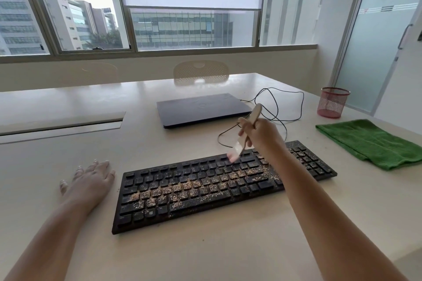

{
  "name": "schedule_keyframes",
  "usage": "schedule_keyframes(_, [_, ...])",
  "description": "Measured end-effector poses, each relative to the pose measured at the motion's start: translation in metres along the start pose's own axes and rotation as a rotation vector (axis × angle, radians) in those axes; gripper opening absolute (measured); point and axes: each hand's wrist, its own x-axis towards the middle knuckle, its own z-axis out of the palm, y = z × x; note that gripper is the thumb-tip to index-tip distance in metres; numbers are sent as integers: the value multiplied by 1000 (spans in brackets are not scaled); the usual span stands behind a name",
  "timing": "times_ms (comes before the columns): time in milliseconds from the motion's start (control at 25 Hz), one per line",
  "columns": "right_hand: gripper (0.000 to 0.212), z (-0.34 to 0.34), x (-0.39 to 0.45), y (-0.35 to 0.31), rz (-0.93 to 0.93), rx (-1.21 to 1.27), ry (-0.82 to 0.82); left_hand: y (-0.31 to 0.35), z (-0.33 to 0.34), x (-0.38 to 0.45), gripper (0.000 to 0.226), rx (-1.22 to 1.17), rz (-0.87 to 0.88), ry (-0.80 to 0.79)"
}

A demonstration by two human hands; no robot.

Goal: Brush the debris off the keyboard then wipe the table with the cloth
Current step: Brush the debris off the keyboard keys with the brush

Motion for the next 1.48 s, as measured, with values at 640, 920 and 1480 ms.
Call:
schedule_keyframes(640, [52,-21,8,17,43,-29,299,-1,1,0,52,26,5,7])
schedule_keyframes(920, [44,22,-13,-20,-44,-64,92,-1,1,2,52,18,3,12])
schedule_keyframes(1480, [19,16,-21,-29,85,730,-426,-8,6,10,51,-6,30,24])
